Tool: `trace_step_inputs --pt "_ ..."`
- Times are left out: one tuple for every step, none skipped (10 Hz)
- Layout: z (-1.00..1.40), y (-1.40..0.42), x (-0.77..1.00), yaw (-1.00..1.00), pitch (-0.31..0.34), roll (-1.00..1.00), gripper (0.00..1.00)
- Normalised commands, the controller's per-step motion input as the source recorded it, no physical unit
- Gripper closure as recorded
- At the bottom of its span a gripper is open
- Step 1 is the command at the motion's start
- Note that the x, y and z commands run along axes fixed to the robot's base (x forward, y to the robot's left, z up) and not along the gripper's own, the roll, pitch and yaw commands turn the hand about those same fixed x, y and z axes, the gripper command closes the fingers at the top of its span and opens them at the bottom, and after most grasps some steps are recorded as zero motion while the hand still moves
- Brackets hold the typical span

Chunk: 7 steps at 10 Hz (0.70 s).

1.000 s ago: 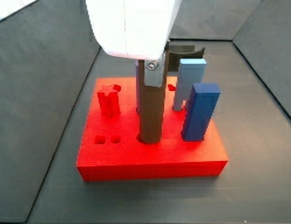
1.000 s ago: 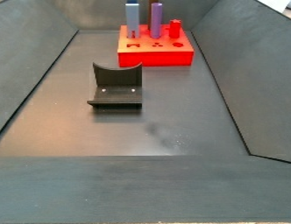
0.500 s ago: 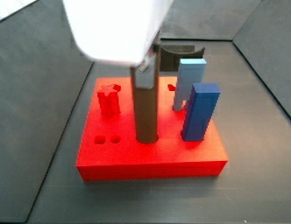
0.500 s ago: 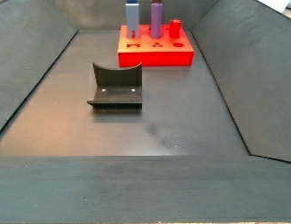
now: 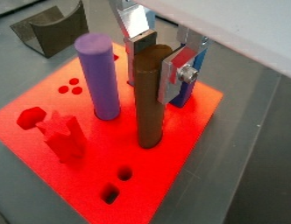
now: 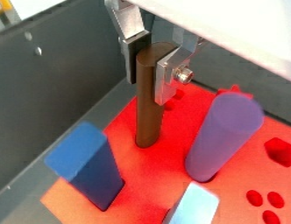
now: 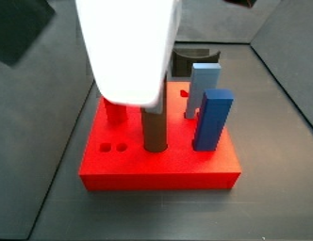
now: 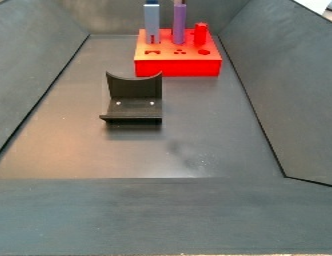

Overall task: Pick up the oval object. Move up. Place the oval object on the fixture. Regrasp the oval object. Move to above the board. Insert the oval object.
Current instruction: Insert the oval object.

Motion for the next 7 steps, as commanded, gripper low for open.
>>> trace_step_inputs --pt "-0.43 0.0 0.45 0.0 0.209 0.22 1.0" --pt "-0.35 -0.03 0.68 0.0 0.344 0.22 1.0" --pt "-0.35 0.0 0.57 0.0 0.26 0.15 1.0" --pt "-0.23 0.0 0.2 0.0 0.0 0.02 1.0" --pt "-0.04 0.0 0.0 0.0 -0.066 0.0 1.0" --pt "0.0 0.0 0.0 0.0 -0.009 -0.01 1.0" --pt "0.0 0.0 0.0 0.0 0.0 0.0 1.0"
